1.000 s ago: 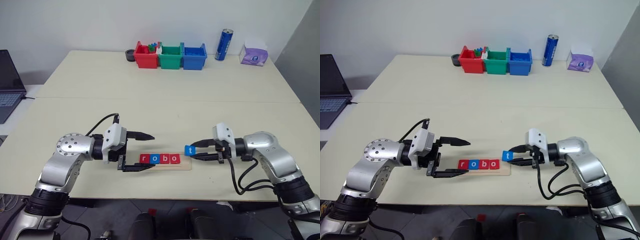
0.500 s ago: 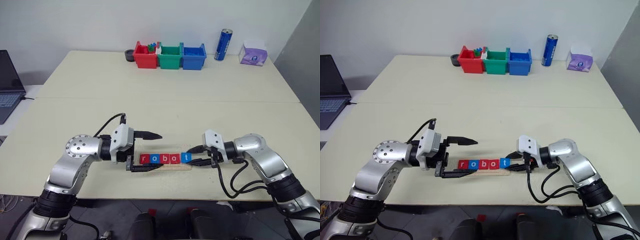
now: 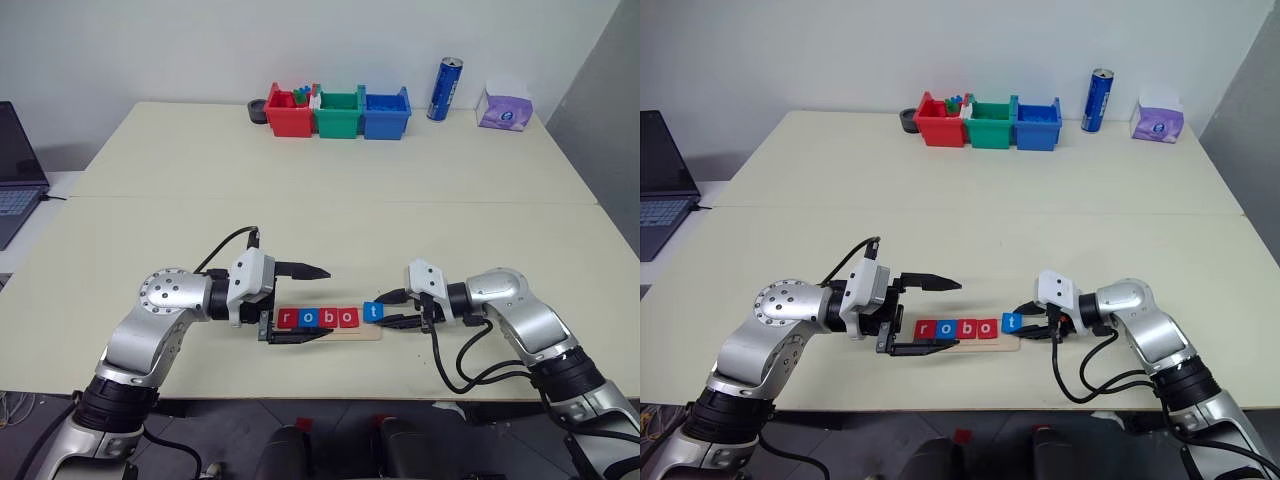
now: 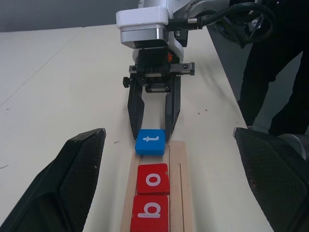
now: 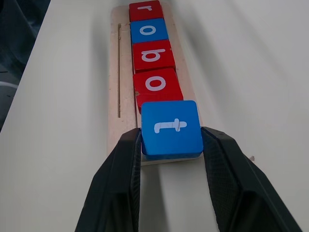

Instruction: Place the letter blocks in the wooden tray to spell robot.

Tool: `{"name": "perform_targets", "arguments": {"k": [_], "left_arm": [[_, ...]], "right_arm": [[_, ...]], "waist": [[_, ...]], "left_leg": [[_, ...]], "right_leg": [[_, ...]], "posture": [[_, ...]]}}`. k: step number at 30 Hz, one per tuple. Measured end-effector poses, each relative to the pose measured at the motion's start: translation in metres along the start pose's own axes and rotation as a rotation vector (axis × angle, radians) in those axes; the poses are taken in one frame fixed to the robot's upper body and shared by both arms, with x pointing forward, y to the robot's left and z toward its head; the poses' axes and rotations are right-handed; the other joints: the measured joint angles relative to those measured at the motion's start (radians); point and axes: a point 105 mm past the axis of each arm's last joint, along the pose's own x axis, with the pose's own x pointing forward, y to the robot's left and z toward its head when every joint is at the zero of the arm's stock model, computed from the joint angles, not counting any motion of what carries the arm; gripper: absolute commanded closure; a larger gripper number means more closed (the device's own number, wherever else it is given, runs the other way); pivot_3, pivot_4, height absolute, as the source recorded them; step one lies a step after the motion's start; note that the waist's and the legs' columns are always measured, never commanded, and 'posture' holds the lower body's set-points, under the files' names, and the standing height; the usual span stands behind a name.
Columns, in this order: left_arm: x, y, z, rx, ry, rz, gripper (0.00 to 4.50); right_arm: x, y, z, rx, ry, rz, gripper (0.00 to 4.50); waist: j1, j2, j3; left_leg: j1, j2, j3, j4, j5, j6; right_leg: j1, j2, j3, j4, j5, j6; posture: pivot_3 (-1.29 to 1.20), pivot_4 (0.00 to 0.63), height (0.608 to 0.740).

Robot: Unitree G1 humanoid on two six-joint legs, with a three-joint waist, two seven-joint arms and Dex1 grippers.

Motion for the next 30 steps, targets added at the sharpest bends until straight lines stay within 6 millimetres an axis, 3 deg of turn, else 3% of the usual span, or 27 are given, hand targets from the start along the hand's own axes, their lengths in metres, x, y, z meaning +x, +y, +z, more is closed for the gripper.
{"name": "perform_targets", "arguments": {"k": [22,30], "left_arm": [[0.0016,0.0001,0.0002,0.008,0.000,-0.007,0.00],[0.0015,0.0001,-0.0001,0.008,0.001,-0.008,0.00]], "right_arm": [[0.0058,0.0045,0.0027,-0.012,-0.008,0.042,3.04],[0.0062,0.0049,0.0031,-0.012,-0.010,0.046,0.29]], "waist": [[-0.001,0.000,0.000],[-0.001,0.000,0.000]], "left_leg": [[0.000,0.000,0.000,0.000,0.000,0.000],[0.000,0.000,0.000,0.000,0.000,0.000]], "right_leg": [[0.000,0.000,0.000,0.000,0.000,0.000],[0.000,0.000,0.000,0.000,0.000,0.000]], "posture": [[0.00,0.150,0.740],[0.00,0.150,0.740]]}}
